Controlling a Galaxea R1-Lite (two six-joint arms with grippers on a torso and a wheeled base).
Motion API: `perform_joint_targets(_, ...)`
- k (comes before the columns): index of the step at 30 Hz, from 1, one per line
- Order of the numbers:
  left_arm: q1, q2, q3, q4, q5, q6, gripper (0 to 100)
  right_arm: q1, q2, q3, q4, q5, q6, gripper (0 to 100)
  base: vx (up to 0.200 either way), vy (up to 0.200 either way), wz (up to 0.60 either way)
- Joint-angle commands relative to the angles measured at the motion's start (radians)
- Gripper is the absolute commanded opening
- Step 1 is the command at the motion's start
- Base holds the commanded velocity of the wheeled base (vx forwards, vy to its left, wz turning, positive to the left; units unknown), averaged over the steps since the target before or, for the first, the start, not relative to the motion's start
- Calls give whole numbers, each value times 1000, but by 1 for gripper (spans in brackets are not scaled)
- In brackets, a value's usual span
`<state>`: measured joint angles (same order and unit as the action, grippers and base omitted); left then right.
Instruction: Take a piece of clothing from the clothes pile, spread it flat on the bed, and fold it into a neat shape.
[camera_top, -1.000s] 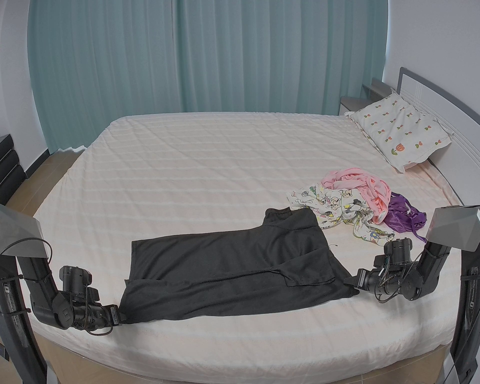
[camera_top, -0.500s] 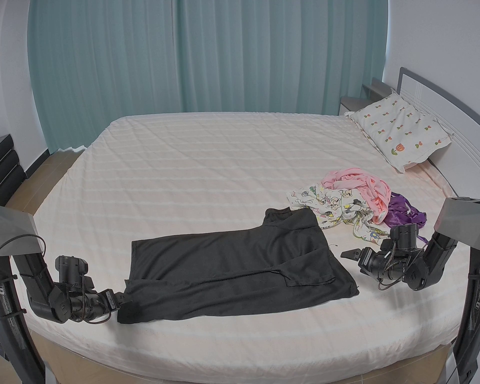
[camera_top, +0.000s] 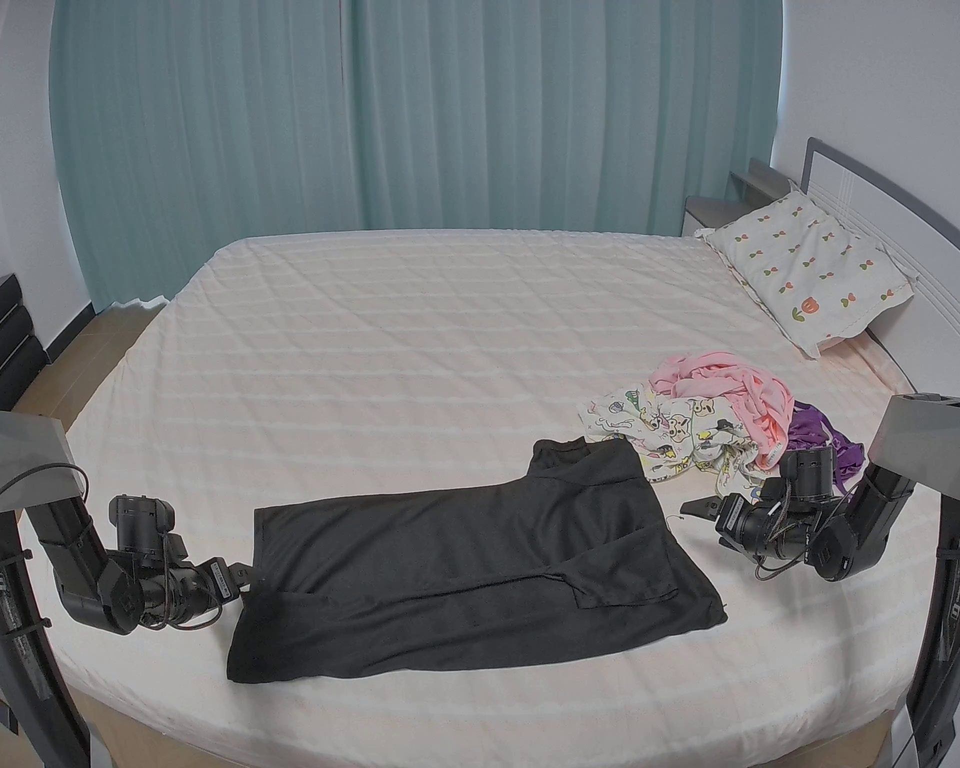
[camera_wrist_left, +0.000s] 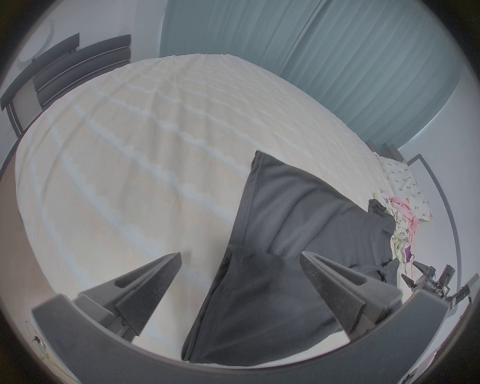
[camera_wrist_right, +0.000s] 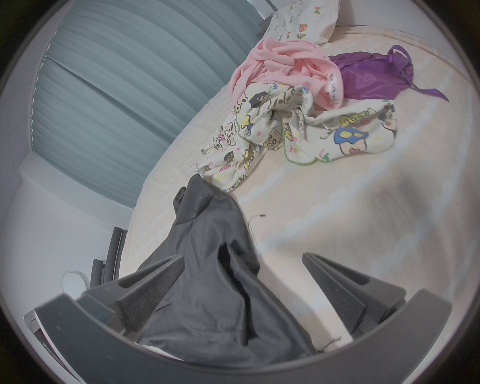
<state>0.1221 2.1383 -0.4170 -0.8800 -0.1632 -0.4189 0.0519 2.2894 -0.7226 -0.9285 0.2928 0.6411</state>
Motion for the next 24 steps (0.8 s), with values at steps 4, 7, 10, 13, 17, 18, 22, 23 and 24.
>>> perform_joint_targets(4, -4, 26, -72, -1, 2, -63, 100, 8, 4, 5, -1, 0, 0, 100, 0, 0, 0)
perform_joint_targets(7, -19, 48, -149, 1, 10, -139, 100, 14, 2, 6, -3, -3, 2, 100, 0, 0, 0)
perform_joint_targets(10, -36, 81, -218, 3, 33, -176, 100, 20, 2, 6, -6, -6, 2, 100, 0, 0, 0)
perform_joint_targets(13, -58, 160, -299, 4, 76, -176, 100, 28, 4, -1, -6, -9, 0, 100, 0, 0, 0)
perform_joint_targets(17, -78, 246, -391, 4, 149, -176, 100, 34, 2, -24, -6, -9, -3, 100, 0, 0, 0)
perform_joint_targets(18, -87, 281, -440, 10, 174, -176, 100, 42, 4, -55, -3, -11, -4, 100, 0, 0, 0)
perform_joint_targets(22, -98, 292, -502, 107, 177, -178, 100, 57, 21, -158, 28, -11, -12, 100, 0, 0, 0)
perform_joint_targets(23, -98, 292, -516, 119, 177, -179, 100, 66, 30, -184, 40, -12, -14, 100, 0, 0, 0)
perform_joint_targets(24, -98, 292, -540, 144, 177, -181, 100, 80, 47, -239, 69, -12, -17, 100, 0, 0, 0)
